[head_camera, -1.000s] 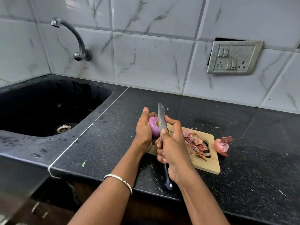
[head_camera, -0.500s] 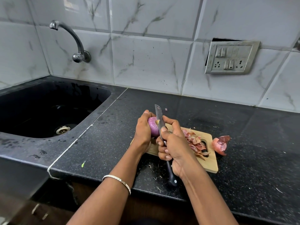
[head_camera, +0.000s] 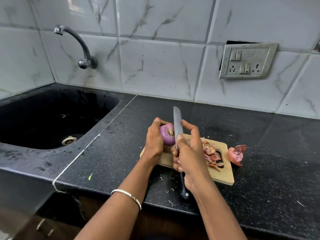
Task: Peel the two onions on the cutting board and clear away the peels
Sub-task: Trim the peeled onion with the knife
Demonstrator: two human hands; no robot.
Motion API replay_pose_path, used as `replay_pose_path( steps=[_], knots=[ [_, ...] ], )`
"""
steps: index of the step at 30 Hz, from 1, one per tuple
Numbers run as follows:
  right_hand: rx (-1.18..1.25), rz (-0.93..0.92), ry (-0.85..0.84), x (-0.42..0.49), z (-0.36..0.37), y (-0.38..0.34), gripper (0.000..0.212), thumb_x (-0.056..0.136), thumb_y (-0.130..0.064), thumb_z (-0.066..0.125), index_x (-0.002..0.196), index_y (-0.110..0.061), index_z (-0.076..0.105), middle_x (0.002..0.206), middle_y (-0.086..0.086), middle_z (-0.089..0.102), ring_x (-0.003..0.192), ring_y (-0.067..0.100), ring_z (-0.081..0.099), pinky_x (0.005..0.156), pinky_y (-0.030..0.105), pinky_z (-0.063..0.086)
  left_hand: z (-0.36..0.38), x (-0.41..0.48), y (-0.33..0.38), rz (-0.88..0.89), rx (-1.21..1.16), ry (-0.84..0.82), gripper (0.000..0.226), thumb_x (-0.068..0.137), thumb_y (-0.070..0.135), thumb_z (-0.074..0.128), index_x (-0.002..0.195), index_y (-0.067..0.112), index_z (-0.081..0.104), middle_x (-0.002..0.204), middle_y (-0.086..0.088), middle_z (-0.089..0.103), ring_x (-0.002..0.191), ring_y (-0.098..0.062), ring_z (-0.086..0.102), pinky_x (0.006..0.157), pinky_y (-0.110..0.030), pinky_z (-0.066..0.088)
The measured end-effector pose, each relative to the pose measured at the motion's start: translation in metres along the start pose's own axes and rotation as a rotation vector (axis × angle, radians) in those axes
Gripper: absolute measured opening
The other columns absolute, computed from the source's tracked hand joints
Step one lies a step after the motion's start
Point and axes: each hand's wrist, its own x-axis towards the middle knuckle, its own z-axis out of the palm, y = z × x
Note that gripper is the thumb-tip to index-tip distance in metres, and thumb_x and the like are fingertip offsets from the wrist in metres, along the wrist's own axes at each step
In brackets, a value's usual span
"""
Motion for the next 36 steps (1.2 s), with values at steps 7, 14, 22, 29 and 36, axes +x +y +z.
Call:
replay_pose_path(
  steps=[7, 14, 22, 29, 36],
  knots=[
    [-0.684, -0.358, 0.114, -0.005, -0.012, 0.013, 0.021, 0.104, -0.023, 0.045, 0.120, -0.034, 0.037, 0.074, -0.002, 0.063, 0.069, 0.023, 0.061, 0.062, 0.042, 0.045, 0.002, -0.003, 0.007, 0.090, 0.036, -0.022, 0.059, 0.111, 0.039, 0.027, 0.076, 0.018, 0.070, 0.074, 0.005, 0.073, 0.071, -0.009, 0.066, 0.077, -0.026, 0.052],
    [-1.146, -0.495, 0.212, -0.017, 0.002, 0.010, 0.011, 0.105, -0.028, 0.041, 0.109, -0.019, 0.036, 0.070, -0.002, 0.063, 0.059, 0.025, 0.065, 0.045, 0.032, 0.038, 0.000, -0.004, 0.003, 0.053, -0.003, -0.083, 0.077, 0.109, 0.054, 0.020, 0.071, 0.021, 0.079, 0.074, -0.009, 0.076, 0.074, -0.023, 0.072, 0.089, -0.043, 0.057],
    [-1.358, -0.546, 0.250, -0.030, 0.002, 0.016, 0.024, 0.096, -0.013, 0.053, 0.117, -0.016, 0.042, 0.067, 0.000, 0.055, 0.047, 0.020, 0.036, 0.044, 0.031, 0.026, 0.002, -0.005, 0.006, -0.070, -0.148, -0.065, 0.079, 0.109, 0.052, 0.022, 0.071, 0.006, 0.073, 0.062, -0.010, 0.070, 0.055, -0.018, 0.065, 0.064, -0.030, 0.054],
    [-1.384, -0.531, 0.182, -0.028, 0.011, 0.011, 0.037, 0.095, -0.014, 0.054, 0.128, -0.017, 0.037, 0.078, 0.002, 0.058, 0.063, 0.024, 0.062, 0.046, 0.033, 0.033, -0.001, -0.004, 0.003, -0.143, -0.193, -0.061, 0.080, 0.106, 0.055, 0.028, 0.065, 0.005, 0.075, 0.069, -0.018, 0.070, 0.071, -0.031, 0.064, 0.080, -0.041, 0.053],
    [-1.430, -0.524, 0.179, -0.037, 0.003, 0.013, 0.051, 0.089, -0.012, 0.066, 0.133, -0.017, 0.041, 0.079, 0.002, 0.062, 0.065, 0.023, 0.063, 0.048, 0.031, 0.033, -0.001, -0.003, 0.003, -0.160, -0.194, -0.092, 0.084, 0.103, 0.062, 0.027, 0.070, 0.000, 0.073, 0.066, -0.018, 0.070, 0.062, -0.029, 0.066, 0.076, -0.041, 0.056]
  ],
)
